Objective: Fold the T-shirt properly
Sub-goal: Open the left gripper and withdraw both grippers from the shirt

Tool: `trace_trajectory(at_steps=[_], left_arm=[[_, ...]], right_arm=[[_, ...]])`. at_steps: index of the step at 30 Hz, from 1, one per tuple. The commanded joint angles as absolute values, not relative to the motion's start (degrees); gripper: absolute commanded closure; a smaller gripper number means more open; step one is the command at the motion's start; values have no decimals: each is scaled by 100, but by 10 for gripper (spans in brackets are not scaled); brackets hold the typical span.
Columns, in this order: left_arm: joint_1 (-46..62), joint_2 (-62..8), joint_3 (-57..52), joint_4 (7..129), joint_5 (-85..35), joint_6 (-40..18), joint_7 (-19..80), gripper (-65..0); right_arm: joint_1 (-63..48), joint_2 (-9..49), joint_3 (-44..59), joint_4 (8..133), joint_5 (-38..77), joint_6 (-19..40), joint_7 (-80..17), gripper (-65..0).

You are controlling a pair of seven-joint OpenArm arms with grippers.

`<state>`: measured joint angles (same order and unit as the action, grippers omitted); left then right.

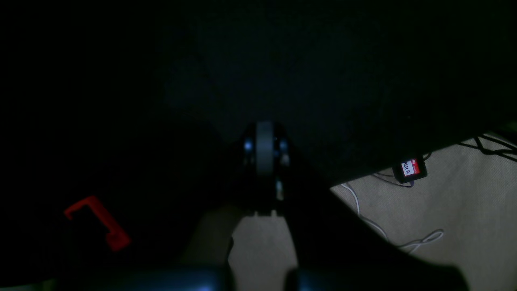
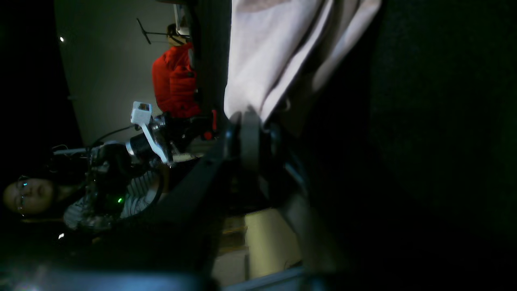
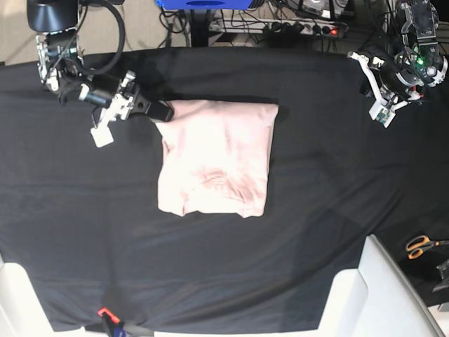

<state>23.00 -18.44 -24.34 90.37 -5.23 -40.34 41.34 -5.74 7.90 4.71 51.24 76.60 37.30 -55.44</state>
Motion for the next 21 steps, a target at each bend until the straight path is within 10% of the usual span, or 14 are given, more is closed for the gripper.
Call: trace_trajectory(at_steps=[1, 7, 21], left_arm=[[2290, -1938, -2475, 9147, -567, -4000, 4066, 0], [2290, -1947, -2484, 9147, -541, -4000, 4066, 0], [2264, -1912, -2457, 9314, -567, -4000, 4066, 0]], right_arm=[[-743, 866, 505, 4936, 7020, 3231, -5851, -144], [-778, 866, 532, 4936, 7029, 3108, -6009, -492], [-1675, 1086, 716, 6273, 6756, 1903, -4840, -398]])
